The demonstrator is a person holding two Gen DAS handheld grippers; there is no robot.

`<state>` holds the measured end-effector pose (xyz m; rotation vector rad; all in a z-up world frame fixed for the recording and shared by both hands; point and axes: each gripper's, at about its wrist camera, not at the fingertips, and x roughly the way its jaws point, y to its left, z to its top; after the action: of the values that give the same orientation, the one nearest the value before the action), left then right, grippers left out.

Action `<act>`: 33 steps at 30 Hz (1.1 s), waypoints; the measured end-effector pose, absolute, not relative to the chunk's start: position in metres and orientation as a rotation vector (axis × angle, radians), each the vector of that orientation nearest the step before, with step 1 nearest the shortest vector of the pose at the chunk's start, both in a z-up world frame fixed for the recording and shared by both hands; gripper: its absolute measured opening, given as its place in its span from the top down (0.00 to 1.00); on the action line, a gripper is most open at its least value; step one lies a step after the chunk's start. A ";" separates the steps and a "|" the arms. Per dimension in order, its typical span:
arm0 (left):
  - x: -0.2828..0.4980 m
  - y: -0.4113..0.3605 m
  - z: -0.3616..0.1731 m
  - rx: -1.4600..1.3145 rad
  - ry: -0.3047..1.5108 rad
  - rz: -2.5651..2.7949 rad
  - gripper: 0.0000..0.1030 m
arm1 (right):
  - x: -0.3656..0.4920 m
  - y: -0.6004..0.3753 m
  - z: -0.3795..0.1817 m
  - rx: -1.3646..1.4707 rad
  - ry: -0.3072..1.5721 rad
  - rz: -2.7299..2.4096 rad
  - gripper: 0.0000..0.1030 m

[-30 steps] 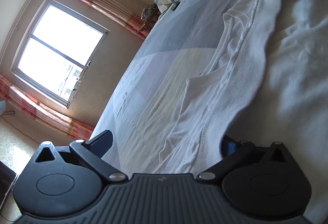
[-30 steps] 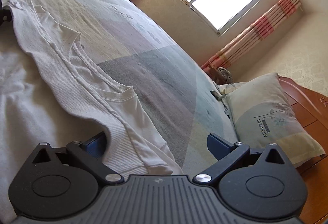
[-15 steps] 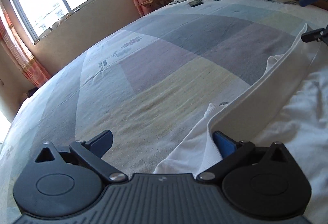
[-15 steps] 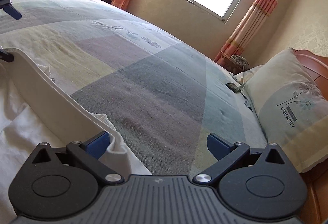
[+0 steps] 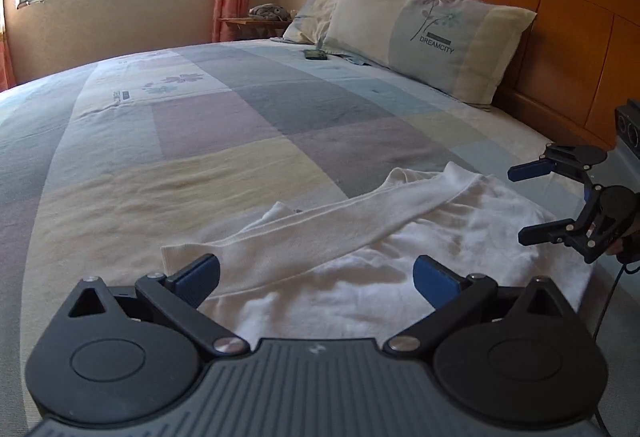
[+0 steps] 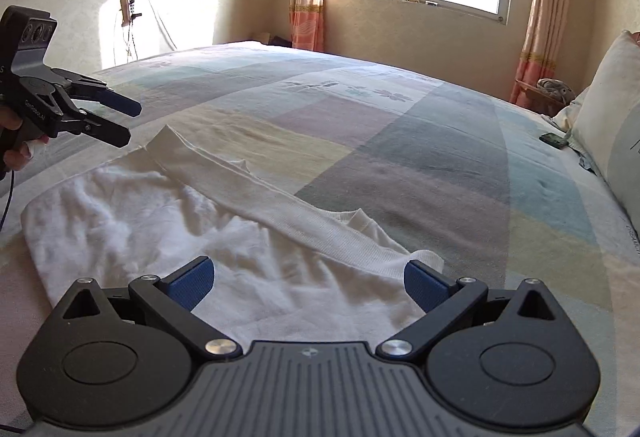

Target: Fold clothes

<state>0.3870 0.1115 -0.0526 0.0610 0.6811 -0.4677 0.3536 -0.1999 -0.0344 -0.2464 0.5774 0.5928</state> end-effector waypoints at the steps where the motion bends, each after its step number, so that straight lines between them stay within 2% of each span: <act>1: 0.393 0.111 -0.064 0.061 0.708 -0.443 0.00 | 0.355 -0.199 -0.040 -0.246 0.592 0.587 0.00; 6: 0.400 0.117 -0.080 0.019 0.819 -0.365 0.02 | 0.369 -0.221 -0.064 -0.128 0.693 0.512 0.00; 9: 0.371 0.115 -0.057 0.059 0.761 -0.388 0.02 | 0.363 -0.241 -0.061 -0.052 0.726 0.453 0.00; 13: 0.336 0.104 -0.044 0.079 0.720 -0.467 0.01 | 0.329 -0.251 -0.039 0.051 0.666 0.505 0.00; 18: 0.314 0.103 -0.073 0.034 0.811 -0.448 0.02 | 0.289 -0.235 -0.050 0.060 0.701 0.583 0.00; 20: 0.295 0.112 -0.085 0.032 0.791 -0.423 0.02 | 0.271 -0.241 -0.064 0.056 0.717 0.564 0.00; 23: 0.273 0.114 -0.084 0.080 0.811 -0.408 0.01 | 0.245 -0.256 -0.080 0.061 0.712 0.537 0.00; 27: 0.265 0.109 -0.067 0.096 0.781 -0.424 0.01 | 0.235 -0.259 -0.061 0.059 0.727 0.508 0.00; 33: 0.305 0.091 -0.052 -0.056 0.719 -0.442 0.01 | 0.271 -0.218 -0.027 0.021 0.603 0.512 0.00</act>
<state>0.3045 0.0910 -0.0515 -0.0556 0.7191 -0.4420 0.2715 -0.2183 -0.0269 0.0210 0.6033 0.5118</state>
